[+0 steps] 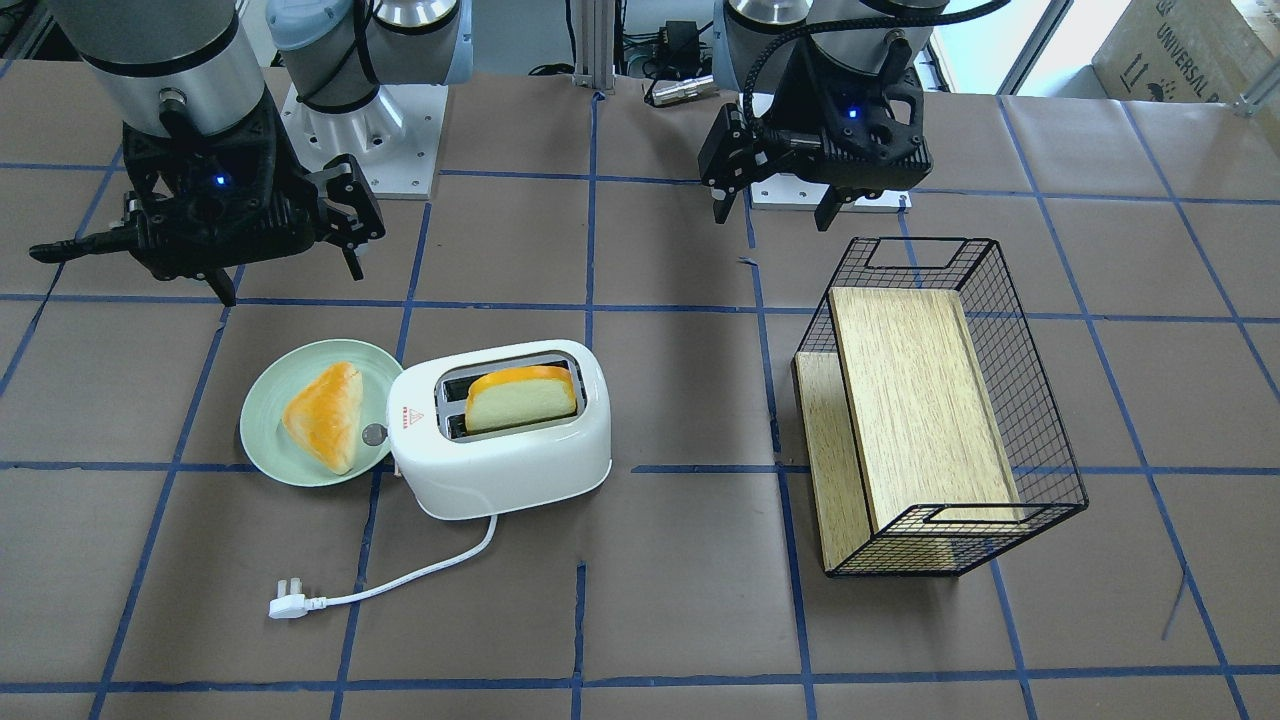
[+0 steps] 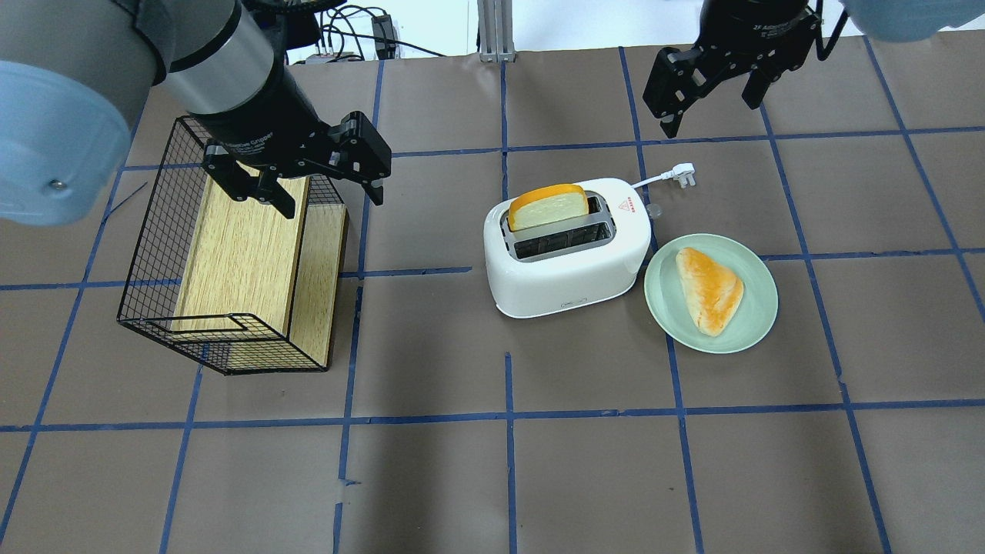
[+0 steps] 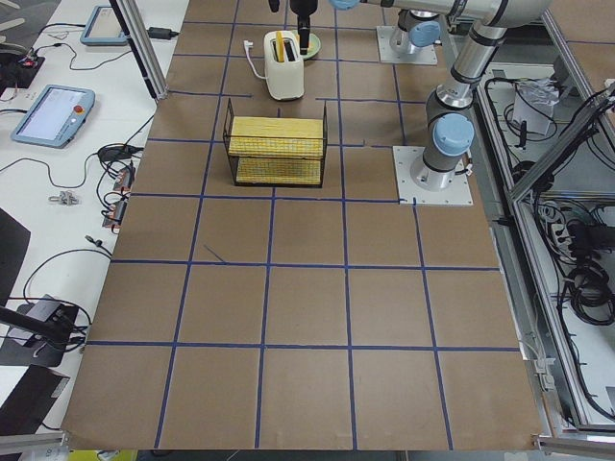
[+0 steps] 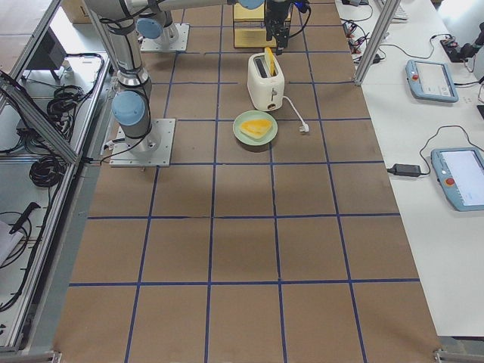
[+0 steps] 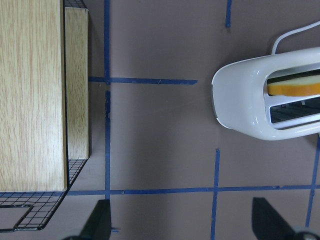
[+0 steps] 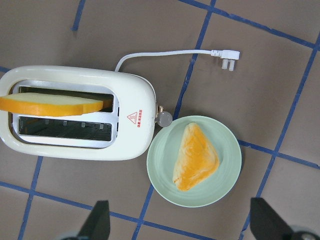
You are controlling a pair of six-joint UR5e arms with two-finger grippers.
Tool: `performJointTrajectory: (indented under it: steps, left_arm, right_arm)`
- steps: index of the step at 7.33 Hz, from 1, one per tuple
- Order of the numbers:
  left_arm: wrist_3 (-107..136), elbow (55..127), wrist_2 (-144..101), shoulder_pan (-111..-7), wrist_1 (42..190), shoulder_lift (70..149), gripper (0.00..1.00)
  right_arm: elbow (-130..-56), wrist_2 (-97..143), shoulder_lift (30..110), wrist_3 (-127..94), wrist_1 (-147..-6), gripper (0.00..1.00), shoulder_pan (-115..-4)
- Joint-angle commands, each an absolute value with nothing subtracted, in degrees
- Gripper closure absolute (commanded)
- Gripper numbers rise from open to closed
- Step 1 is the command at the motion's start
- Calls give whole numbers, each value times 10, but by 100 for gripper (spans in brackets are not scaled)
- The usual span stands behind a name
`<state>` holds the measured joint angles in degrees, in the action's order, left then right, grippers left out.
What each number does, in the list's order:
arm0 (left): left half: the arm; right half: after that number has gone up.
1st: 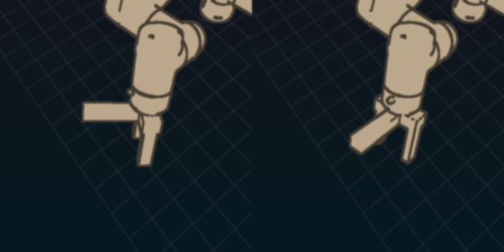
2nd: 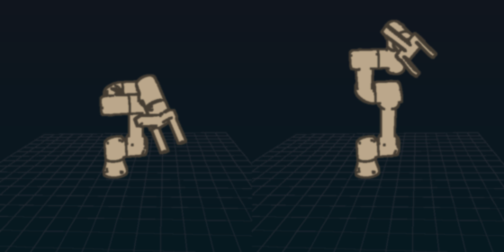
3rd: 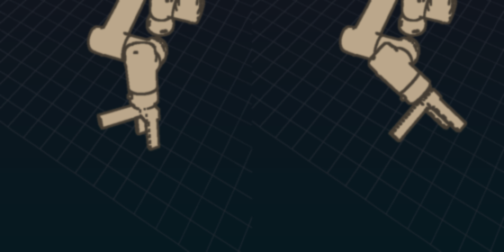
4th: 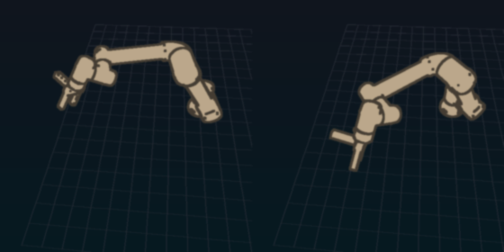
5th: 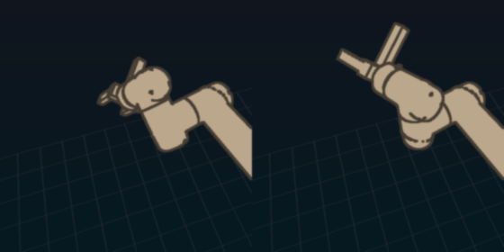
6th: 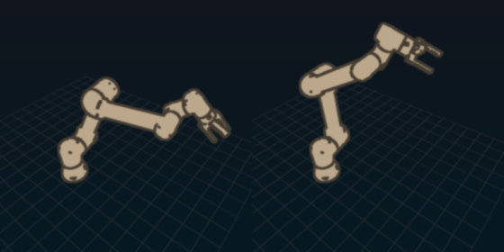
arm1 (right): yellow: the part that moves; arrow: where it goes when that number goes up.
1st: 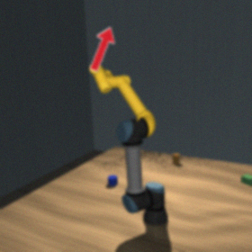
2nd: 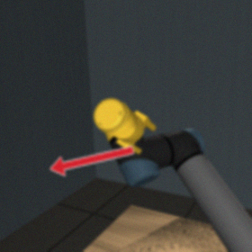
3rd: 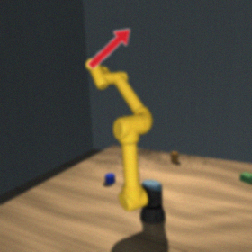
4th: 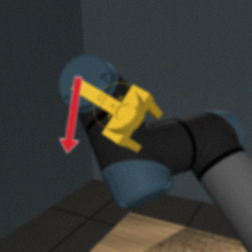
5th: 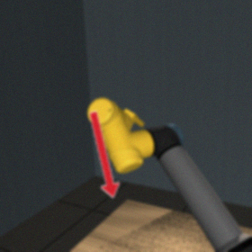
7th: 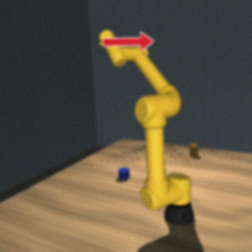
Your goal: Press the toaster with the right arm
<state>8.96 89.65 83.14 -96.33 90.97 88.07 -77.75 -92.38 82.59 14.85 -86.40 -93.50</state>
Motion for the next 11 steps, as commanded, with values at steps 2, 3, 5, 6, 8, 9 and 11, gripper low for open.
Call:
performJointTrajectory:
  steps: [2,3,5,6,8,9,11]
  left_arm:
    - [90,896,831,-963,910,881,0]
    - [90,896,831,-963,910,881,0]
    - [90,896,831,-963,910,881,0]
    - [90,896,831,-963,910,881,0]
    - [90,896,831,-963,910,881,0]
    - [90,896,831,-963,910,881,0]
    - [90,896,831,-963,910,881,0]
  right_arm:
    - [-780,-916,816,132,-866,0,-932]
    - [-783,-922,806,114,-861,0,-926]
    - [-783,-925,806,45,-851,0,-927]
    - [-783,-924,809,29,-850,0,-929]
    - [-780,-924,809,6,-853,0,-930]
    - [-782,-916,806,7,-853,0,-929]
    - [-782,-916,806,7,-853,0,-929]
